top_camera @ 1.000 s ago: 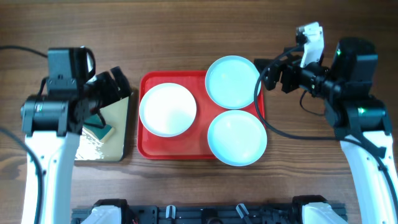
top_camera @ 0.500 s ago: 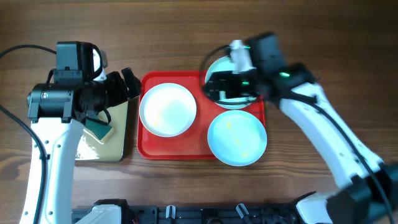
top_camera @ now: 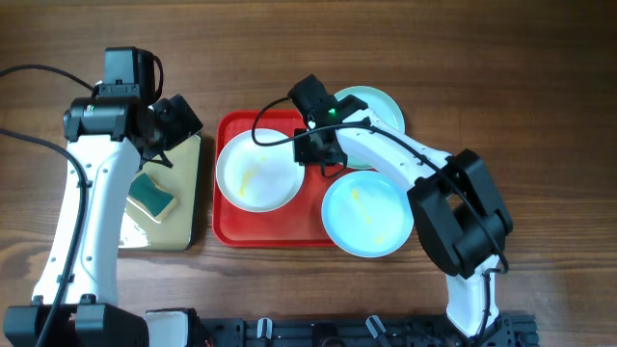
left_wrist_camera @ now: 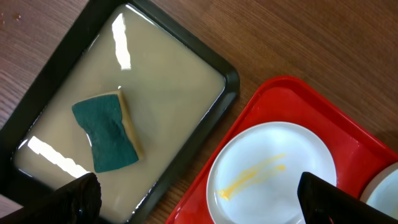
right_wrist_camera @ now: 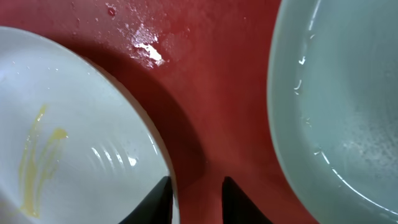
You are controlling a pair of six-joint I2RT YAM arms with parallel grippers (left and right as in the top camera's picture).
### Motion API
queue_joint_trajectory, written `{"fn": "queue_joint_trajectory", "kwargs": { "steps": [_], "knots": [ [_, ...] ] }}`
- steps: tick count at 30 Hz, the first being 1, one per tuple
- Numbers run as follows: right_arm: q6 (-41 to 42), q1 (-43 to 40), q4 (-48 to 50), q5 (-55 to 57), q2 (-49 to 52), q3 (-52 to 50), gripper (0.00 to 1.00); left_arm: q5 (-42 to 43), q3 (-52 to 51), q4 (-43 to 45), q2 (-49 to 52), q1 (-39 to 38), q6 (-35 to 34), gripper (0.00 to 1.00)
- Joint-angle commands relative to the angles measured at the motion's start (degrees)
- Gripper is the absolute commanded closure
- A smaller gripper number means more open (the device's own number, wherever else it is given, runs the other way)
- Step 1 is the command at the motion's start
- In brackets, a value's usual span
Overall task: Clean dirty plates on tray and stack at the side
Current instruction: 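Move right gripper to the white plate rim and grip it, then grasp the green-yellow sponge in the black tray with left gripper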
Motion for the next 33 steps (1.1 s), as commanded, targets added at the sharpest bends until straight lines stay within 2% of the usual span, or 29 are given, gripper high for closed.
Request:
{"fn": "queue_joint_trajectory", "kwargs": {
  "steps": [1,3,6,9,11,14,16,18,20,22,23,24,26,28,33],
  "knots": [
    [5.18,0.74,0.81,-1.14,2.75,-1.86,0.76,-1.22,1.01,0.37,0.98,0.26,-0.74,0.0],
    [5.42,1.16,0.9,-2.62,3.63,-2.05,0.78,-1.22,1.01,0.39,1.25,0.26,-0.74,0.0],
    [5.35,2.01,0.63,-4.15,3.63,-2.1,0.85,-1.38,1.01,1.01,1.25,0.26,-0.74,0.0],
    [3.91,3.93,0.76,-2.36,3.63,-2.25,0.96,-1.4,1.01,0.98,1.25,0.26,-0.72,0.0],
    [3.65,4.31,0.92,1.55,3.63,-2.25,0.96,-1.42,1.01,1.01,1.25,0.26,-0.74,0.0],
    [-5.92,4.13,3.91,9.4,3.63,-2.23,0.95,-1.4,1.01,1.38,1.25,0.26,-0.74,0.0],
    [-12.63,4.09,7.17,10.49,3.63,-2.23,0.94,-1.38,1.01,1.84,1.25,0.26,-0.74,0.0],
    [-14.08,3.98,8.98,10.51,3.63,-2.21,0.94,-1.38,1.01,1.88,1.25,0.26,-0.74,0.0],
    [-13.94,3.65,7.74,7.56,3.54,-1.86,0.88,-1.38,1.01,1.81,1.25,0.26,-0.74,0.0],
    [-13.86,2.58,5.09,1.92,3.34,-0.46,0.53,-1.36,1.01,1.57,1.25,0.26,-0.72,0.0],
    [-13.29,1.53,3.02,-1.31,3.34,0.42,0.45,-1.36,1.01,1.18,1.25,0.26,-0.68,0.0],
    [-11.41,-0.13,0.68,-5.62,3.34,0.7,0.45,-0.98,1.01,0.17,1.25,0.26,-0.28,0.0],
    [-9.01,-1.75,-1.22,-10.43,3.41,0.5,0.51,-0.5,1.01,-1.66,1.25,0.26,1.44,0.0],
    [-7.87,-1.97,-0.28,-11.26,3.48,0.13,0.69,-0.5,0.98,-2.99,1.25,0.26,2.51,0.01],
    [-4.22,-1.01,4.5,-9.49,3.61,-1.53,0.82,-0.5,-2.73,1.79,1.44,0.26,2.27,0.0]
  ]
}}
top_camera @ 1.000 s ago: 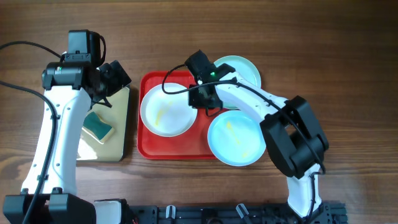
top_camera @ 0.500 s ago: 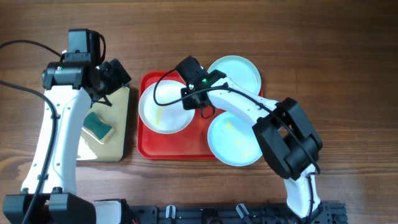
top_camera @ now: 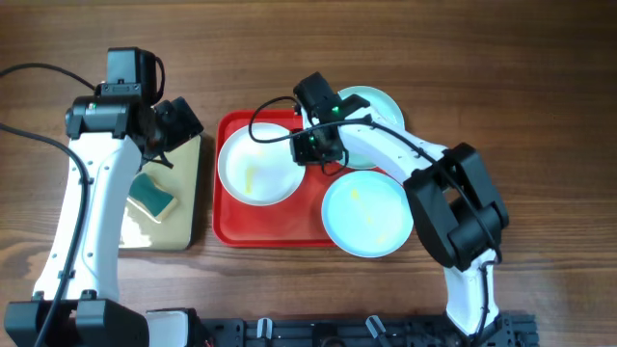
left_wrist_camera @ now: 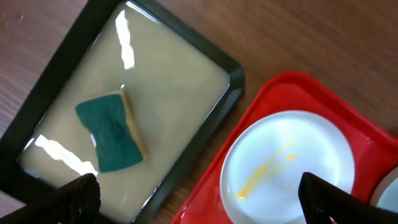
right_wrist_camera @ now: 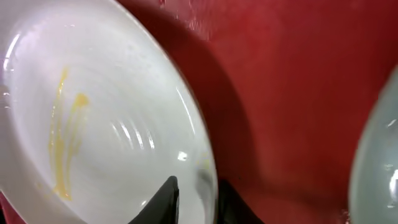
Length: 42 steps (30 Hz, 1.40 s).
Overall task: Clean dirty plates on tray and stack at the side
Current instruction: 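Grasp the green-yellow sponge in the black tray with left gripper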
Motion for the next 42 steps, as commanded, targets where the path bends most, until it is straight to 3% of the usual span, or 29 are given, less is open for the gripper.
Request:
{"fn": "queue_joint_trajectory", "kwargs": {
  "steps": [1,2,6,9,10,12,14,17,20,24,26,32,34,37,42],
  "knots": [
    [3.15,0.72,0.28,0.94,1.53,-0.94,0.88,-0.13,-3.26,2.62,1.14,0.26,0.83,0.0],
    [3.15,0.87,0.28,1.75,1.53,-0.94,0.96,-0.13,-3.85,2.82,1.44,0.26,0.83,0.0],
    [3.1,1.66,0.11,5.79,1.55,-0.94,0.96,-0.44,-6.08,4.2,3.3,0.28,0.09,0.12],
    [2.93,1.66,-0.61,7.1,1.55,-0.96,0.96,-4.24,-6.29,4.31,6.32,1.29,-3.74,0.14],
    [2.91,1.66,-0.59,7.13,1.55,-0.96,0.96,-4.68,-6.29,3.8,7.52,2.34,-4.55,0.28],
    [2.93,1.66,-0.57,7.98,1.55,-0.94,0.96,-4.68,-6.29,2.23,9.33,4.68,-9.81,0.43],
    [2.91,1.66,-0.59,9.51,1.55,-0.96,0.96,-4.31,-7.58,-0.07,10.4,8.11,-18.49,0.48],
    [2.95,1.66,-0.61,9.66,1.55,-0.96,0.96,-4.15,-10.03,-1.62,10.4,10.1,-21.94,0.48],
    [2.93,1.66,-0.5,9.66,1.55,-0.96,0.96,-3.17,-13.88,1.27,10.4,10.23,-21.9,0.5],
    [2.47,1.66,-0.68,9.66,1.55,-0.96,0.96,-5.33,-18.88,9.14,10.4,11.85,-21.86,0.67],
    [2.34,1.66,-0.68,9.66,1.55,-0.96,0.96,-6.82,-19.04,10.16,10.4,12.96,-21.4,0.7],
    [1.57,1.66,-0.59,9.68,1.55,-0.96,0.96,-6.05,-19.23,15.78,10.4,14.1,-8.37,0.82],
    [1.6,1.66,-0.57,9.68,1.55,-0.96,0.96,-5.38,-19.26,16.37,10.4,14.1,-7.89,0.8],
    [1.57,1.66,-0.57,9.68,1.55,-0.96,0.96,-3.8,-19.26,16.52,10.4,14.1,-7.69,0.68],
    [1.55,1.66,-0.59,9.7,1.55,-0.96,0.96,-0.5,-20.48,16.7,10.47,14.1,-5.11,0.74]
  ]
}}
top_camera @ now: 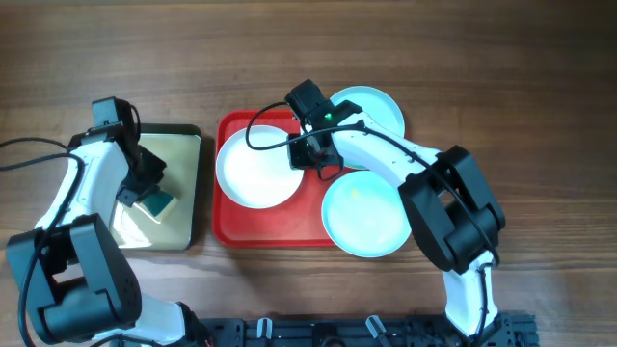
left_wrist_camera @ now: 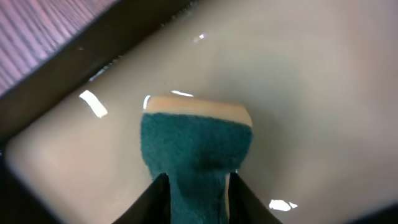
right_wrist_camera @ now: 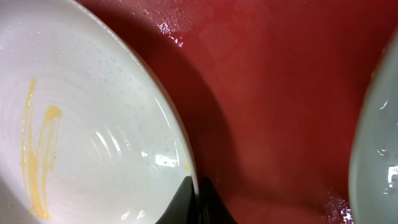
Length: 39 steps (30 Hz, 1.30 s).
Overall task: Clean dirty plates on tray and stack at the side
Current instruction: 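Grasp the green-yellow sponge in the black tray with left gripper, then scrub the white plate with the sponge while right gripper holds it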
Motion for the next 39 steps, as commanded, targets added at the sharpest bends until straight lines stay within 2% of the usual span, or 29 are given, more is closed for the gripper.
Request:
{"fn": "queue_joint_trajectory", "kwargs": {
  "steps": [1,9,12,14,17,18,20,25,27,30,34,36,39],
  "knots": [
    [-0.74,-0.15,-0.48,4.22,1.51,-0.37,0.96,2.1,-2.51,0.83,0.44,0.26,2.12,0.75],
    [-0.81,-0.15,-0.52,4.22,1.51,-0.37,0.96,2.05,-6.1,1.62,0.66,0.26,1.88,0.8],
    [-0.83,-0.15,-0.5,4.22,1.51,-0.37,0.96,2.03,-9.7,5.7,0.66,0.28,1.86,0.76],
    [-0.81,-0.15,-0.5,4.22,1.51,-0.37,0.96,2.05,-11.08,7.45,0.66,0.26,1.88,0.68],
    [-0.83,-0.15,-0.5,4.22,1.51,-0.37,0.96,2.03,-11.43,8.28,0.66,0.26,1.9,0.65],
    [-0.83,-0.15,-0.48,4.22,1.51,-0.37,0.96,2.05,-11.41,8.68,0.66,0.26,1.9,0.69],
    [-0.83,-0.15,-0.48,4.22,1.51,-0.35,0.96,2.05,-11.41,8.76,0.63,0.26,1.9,0.94],
    [-0.83,-0.15,-0.07,4.22,1.51,-0.37,0.96,2.29,-9.27,7.37,-0.28,0.26,1.99,0.96],
    [-0.81,-0.15,-0.09,4.22,1.51,-0.37,0.96,2.32,-4.94,4.0,-1.95,0.26,2.51,0.96],
    [-0.83,-0.15,-0.11,4.17,1.51,-0.35,0.96,6.75,2.38,0.0,-5.25,0.26,8.98,0.96],
    [-1.46,-0.17,-0.13,2.32,1.51,-0.35,0.96,18.32,6.84,-0.83,-10.16,-0.7,18.8,0.96],
    [-2.58,-0.2,-0.37,1.01,1.51,-0.37,0.96,19.02,6.82,-0.15,-10.73,-2.97,19.96,0.96],
    [-3.93,-0.55,-0.81,-2.32,1.51,-0.35,0.96,18.32,6.12,4.85,-6.75,-12.61,23.43,0.96]
  ]
}}
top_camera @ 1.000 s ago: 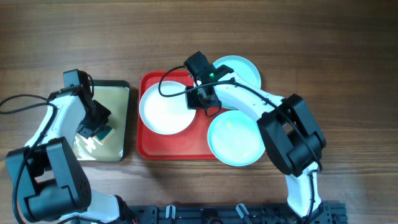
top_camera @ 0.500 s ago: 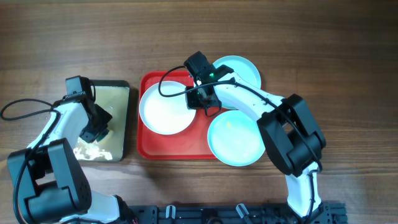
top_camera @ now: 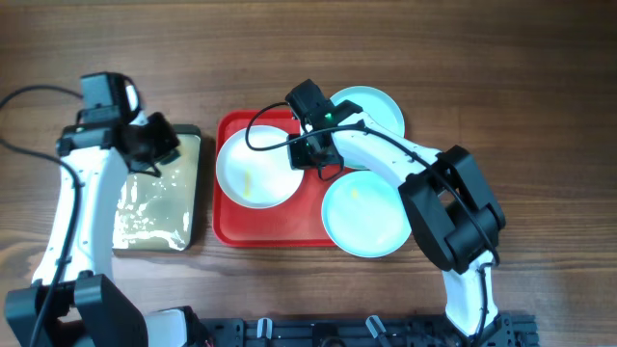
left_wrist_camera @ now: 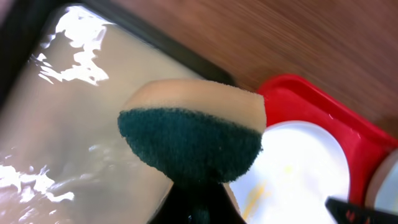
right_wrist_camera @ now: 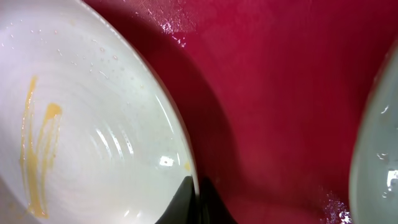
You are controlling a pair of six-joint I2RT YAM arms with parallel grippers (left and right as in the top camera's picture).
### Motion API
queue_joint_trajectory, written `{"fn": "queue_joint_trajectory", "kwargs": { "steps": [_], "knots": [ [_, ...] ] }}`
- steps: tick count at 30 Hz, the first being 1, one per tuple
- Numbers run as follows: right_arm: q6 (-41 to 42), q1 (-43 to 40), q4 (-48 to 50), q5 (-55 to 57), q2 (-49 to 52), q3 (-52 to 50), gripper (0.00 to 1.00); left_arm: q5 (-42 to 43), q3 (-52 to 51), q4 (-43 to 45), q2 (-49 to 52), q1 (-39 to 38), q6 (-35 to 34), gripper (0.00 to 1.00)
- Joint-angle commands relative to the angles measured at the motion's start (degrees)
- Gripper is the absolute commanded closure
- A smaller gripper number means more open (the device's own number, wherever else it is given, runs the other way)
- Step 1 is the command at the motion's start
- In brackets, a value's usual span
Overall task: Clean dirty plates on tray and stack at the side
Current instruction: 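Scrub the white plate with the sponge while right gripper holds it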
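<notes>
A white plate [top_camera: 253, 170] with a yellow smear [right_wrist_camera: 37, 134] lies on the left of the red tray [top_camera: 289, 231]. My right gripper [right_wrist_camera: 198, 190] is shut on its right rim. My left gripper [left_wrist_camera: 198, 186] is shut on a green and tan sponge [left_wrist_camera: 193, 134]. It holds the sponge in the air over the right upper corner of the black soap tray [top_camera: 193, 207], close to the red tray's left edge. A light blue plate [top_camera: 366, 217], faintly smeared, overlaps the red tray's lower right corner.
A second light blue plate [top_camera: 374, 108] lies on the wooden table beside the red tray's upper right corner. The soap tray holds rippled cloudy water [left_wrist_camera: 68, 130]. The right arm [top_camera: 415, 154] reaches across both blue plates.
My left gripper was down in the soap tray with its fingers around the sponge. Now it is shut on the sponge and holds it up near the red tray. The right gripper has not moved.
First my left gripper hung open above the soap tray and my right gripper stood open beside the white plate's rim. Then the right fingers straddled that rim and later were shut on it, while the left went down onto the sponge. Now the sponge is lifted.
</notes>
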Motion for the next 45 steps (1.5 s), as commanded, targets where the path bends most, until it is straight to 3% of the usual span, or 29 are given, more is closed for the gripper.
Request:
{"fn": "queue_joint_trajectory", "kwargs": {
  "steps": [1,6,13,19,21,24,27,29,33,35,39,45],
  "knots": [
    [-2.97,-0.79,-0.81,-3.45,1.51,-0.35,0.96,1.66,-0.07,4.39,3.85,-7.96,4.68,0.96],
    [-6.82,-3.28,-0.81,-11.45,1.51,-0.37,0.96,0.83,-0.07,5.44,11.5,-14.16,8.81,0.96],
    [-6.82,-3.41,-0.66,-12.04,1.51,-0.37,0.96,-1.49,-0.07,7.32,20.48,-22.08,11.85,0.96],
    [-8.09,-3.39,-0.42,-15.04,2.27,-0.42,0.96,-2.16,-0.07,2.99,24.59,-22.84,12.09,0.96],
    [-8.07,-3.39,-0.26,-15.34,3.13,-0.42,0.96,2.54,-0.07,-0.2,24.61,-23.04,16.94,0.96],
    [-7.98,-3.39,0.17,-16.13,3.61,-0.42,0.96,15.19,-0.07,-6.27,24.61,-23.37,29.44,0.96],
    [-8.02,-3.39,0.33,-16.13,3.61,-0.42,0.96,14.78,-0.04,-9.2,24.61,-23.3,31.41,0.96],
    [-8.0,-3.39,0.35,-16.11,3.61,-0.42,0.96,9.03,-0.04,-8.9,24.61,-23.19,26.93,0.96],
    [-8.02,-3.39,0.57,-16.09,3.61,-0.42,0.96,-26.32,-0.04,-6.62,24.61,-23.21,-1.01,0.96],
    [-8.02,-3.39,0.63,-16.06,3.61,-0.42,0.96,-32.85,-0.04,-3.96,24.61,-23.28,-7.17,0.96],
    [-8.04,-3.39,0.81,-16.06,3.61,-0.42,0.96,-27.89,-0.04,5.64,24.61,-25.42,-7.17,0.96],
    [-8.09,-3.39,0.83,-16.06,3.61,-0.42,0.96,-1.92,-0.04,11.8,24.61,-30.23,6.67,0.96]
  ]
}}
